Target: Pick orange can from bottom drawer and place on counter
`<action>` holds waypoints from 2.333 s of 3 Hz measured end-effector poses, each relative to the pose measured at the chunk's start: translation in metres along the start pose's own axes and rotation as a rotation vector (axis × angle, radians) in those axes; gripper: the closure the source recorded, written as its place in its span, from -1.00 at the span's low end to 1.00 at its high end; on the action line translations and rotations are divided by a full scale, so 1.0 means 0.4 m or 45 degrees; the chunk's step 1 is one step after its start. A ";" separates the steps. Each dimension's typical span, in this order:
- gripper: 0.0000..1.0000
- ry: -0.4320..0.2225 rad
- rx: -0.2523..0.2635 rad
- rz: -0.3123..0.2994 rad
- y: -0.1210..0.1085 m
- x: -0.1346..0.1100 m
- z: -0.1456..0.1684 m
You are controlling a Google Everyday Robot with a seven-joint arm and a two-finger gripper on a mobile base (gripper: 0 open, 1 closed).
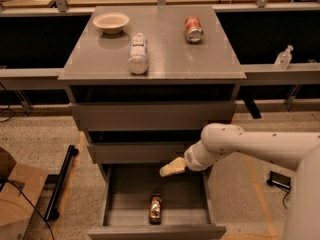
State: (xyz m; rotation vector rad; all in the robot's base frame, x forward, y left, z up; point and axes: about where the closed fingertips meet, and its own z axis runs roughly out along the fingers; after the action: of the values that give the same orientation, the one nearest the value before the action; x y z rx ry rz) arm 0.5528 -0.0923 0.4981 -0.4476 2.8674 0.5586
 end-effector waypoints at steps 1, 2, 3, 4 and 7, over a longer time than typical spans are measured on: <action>-1.00 -0.009 0.018 0.038 -0.038 -0.012 0.132; -1.00 0.017 0.034 0.078 -0.055 -0.025 0.261; -1.00 0.113 0.038 0.144 -0.063 -0.018 0.409; -1.00 0.129 0.033 0.148 -0.063 -0.005 0.436; -1.00 0.294 -0.050 0.359 -0.088 0.097 0.689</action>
Offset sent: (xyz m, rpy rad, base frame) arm 0.0480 0.0485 -0.1658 -0.0441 0.0733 -0.0889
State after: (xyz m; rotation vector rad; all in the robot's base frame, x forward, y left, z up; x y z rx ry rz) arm 0.5617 -0.0254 0.2260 -0.1174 3.1720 0.6475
